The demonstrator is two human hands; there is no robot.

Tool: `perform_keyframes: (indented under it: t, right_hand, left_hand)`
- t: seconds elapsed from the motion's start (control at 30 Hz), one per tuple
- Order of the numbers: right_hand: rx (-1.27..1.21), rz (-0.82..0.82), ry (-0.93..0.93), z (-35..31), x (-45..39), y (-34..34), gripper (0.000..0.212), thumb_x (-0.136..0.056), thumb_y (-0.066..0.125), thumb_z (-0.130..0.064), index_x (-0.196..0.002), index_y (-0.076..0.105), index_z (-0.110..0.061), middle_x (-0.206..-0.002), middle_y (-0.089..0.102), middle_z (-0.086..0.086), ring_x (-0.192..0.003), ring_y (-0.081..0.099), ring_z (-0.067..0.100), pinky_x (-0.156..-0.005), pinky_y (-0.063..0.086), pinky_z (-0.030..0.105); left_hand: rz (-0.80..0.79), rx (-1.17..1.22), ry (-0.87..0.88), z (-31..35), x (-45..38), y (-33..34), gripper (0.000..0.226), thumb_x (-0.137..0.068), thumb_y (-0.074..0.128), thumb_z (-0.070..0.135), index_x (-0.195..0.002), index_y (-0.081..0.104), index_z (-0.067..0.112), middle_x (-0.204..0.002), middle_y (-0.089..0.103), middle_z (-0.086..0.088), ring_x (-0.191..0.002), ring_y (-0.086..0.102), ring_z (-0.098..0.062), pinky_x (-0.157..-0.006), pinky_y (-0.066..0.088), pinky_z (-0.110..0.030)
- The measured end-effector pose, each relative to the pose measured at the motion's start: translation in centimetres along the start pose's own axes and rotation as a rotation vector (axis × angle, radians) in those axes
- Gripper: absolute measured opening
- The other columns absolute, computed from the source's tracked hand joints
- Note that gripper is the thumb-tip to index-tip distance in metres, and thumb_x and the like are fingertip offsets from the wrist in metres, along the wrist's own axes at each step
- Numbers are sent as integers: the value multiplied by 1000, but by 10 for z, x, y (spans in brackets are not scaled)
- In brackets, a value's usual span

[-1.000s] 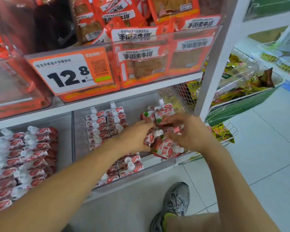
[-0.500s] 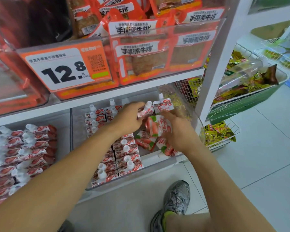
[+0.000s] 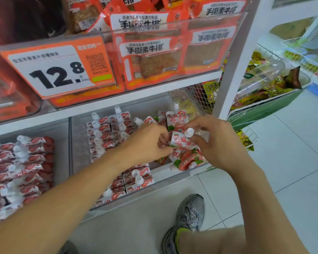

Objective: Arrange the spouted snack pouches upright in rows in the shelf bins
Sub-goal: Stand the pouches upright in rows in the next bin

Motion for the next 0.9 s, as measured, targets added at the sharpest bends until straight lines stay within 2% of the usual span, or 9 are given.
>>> perform_keyframes:
  t: [0.07,0.17,0.27,0.43,0.63,0.73,0.8,0.87,0.9]
  right_hand:
    - [-33,86,-1,3,12,-16,25,-84,70,1,-97,68,-21,-95,64,-5,-85,62,7,-76,55,24]
    - [-88,180,76,12,26,-32,25,-87,68,0,-98,65,-22,-96,65,-7,-87,63,1,-70,51,9]
    - [-131,175,137,19,30,-33,19,-90,66,-8,-103,63,-21,-94,69,-18,-86,64,-12,-69,47,2]
    - [-212,245,133,24,29,-35,23,-88,69,-7,-104,60,-21,-93,74,-9,-87,69,-3,-70,51,7]
    - [-297,238,127,26,27,-36,24,-87,70,-4,-101,62,-22,-95,73,-12,-90,71,1,-76,59,24]
    - [-314,241,127,26,29,-36,25,-86,72,-3,-100,64,-22,-94,74,-12,-89,71,2,-76,60,30]
    - [-330,241,143,28,30,-36,25,-85,72,-4,-100,64,-22,-95,74,-11,-89,72,4,-78,60,35]
    - [-339,242,146,29,32,-36,25,-85,72,-4,-100,63,-23,-96,74,-10,-89,72,4,-79,60,35]
    - [-340,238,139,28,31,-36,25,-85,72,-3,-100,63,-22,-96,75,-10,-90,72,4,-79,60,35]
  left_hand:
    - [-79,-18,-17,1,-8,17,42,-80,76,39,-112,64,15,-103,67,2,-89,62,-9,-78,55,-29]
    - [-139,-111,-36,3,-28,37,73,-79,73,49,-138,45,15,-128,57,-4,-110,54,-19,-86,47,-29]
    - [-213,-124,-43,8,-39,52,103,-75,77,50,-151,17,14,-126,56,-7,-99,56,-19,-69,44,-24]
    - [-253,-159,-68,7,-36,64,121,-71,81,49,-153,-3,17,-113,59,-10,-93,59,-21,-75,53,-37]
    - [-312,-131,-53,5,-32,66,130,-68,84,46,-153,-11,18,-145,41,-12,-121,49,-26,-96,46,-35]
    - [-263,-114,-49,6,-35,62,133,-61,89,45,-153,-2,19,-128,53,-9,-104,54,-22,-86,47,-31]
    - [-175,-86,-43,3,-35,55,129,-51,93,45,-151,16,20,-134,51,-5,-113,52,-22,-93,45,-33]
    - [-134,-72,-39,1,-33,50,110,-49,94,44,-141,37,21,-134,50,-2,-118,49,-20,-95,45,-33]
    - [-114,-65,-37,0,-31,47,93,-53,93,43,-132,49,22,-125,52,0,-111,50,-18,-87,45,-29]
Point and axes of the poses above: each hand's wrist, its own x-axis away from the middle knuckle, its own y-axis out of the palm, z = x × y, the point moved 5 cm from there along -x, towards the middle knuckle
